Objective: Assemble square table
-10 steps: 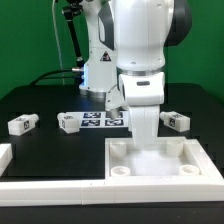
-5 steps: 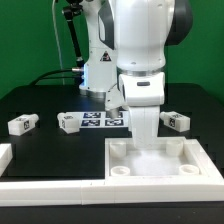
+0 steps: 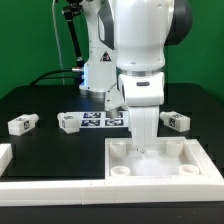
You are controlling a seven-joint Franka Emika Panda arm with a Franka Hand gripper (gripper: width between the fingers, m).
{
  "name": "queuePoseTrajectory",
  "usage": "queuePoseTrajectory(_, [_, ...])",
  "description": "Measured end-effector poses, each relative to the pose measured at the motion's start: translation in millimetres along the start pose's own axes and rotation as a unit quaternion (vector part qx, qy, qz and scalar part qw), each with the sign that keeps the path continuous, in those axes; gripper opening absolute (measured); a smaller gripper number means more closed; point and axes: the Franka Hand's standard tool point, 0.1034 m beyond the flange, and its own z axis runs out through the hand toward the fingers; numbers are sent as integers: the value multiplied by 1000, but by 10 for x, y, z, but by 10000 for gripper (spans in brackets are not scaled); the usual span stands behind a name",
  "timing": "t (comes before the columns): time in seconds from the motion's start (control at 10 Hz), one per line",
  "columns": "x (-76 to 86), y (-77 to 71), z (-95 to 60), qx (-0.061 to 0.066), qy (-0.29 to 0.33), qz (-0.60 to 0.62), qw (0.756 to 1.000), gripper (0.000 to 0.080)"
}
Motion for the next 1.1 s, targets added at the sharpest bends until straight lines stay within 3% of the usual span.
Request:
queuePoseTrajectory(0.6, [21,-16,-47,-1,-1,25,1000,649])
queuePoseTrajectory(0.8, [269,-150,-242,-9,-6,105,994,649])
queuePoseTrajectory(1.1, [631,-266,-357,-17,-2,255,967,649])
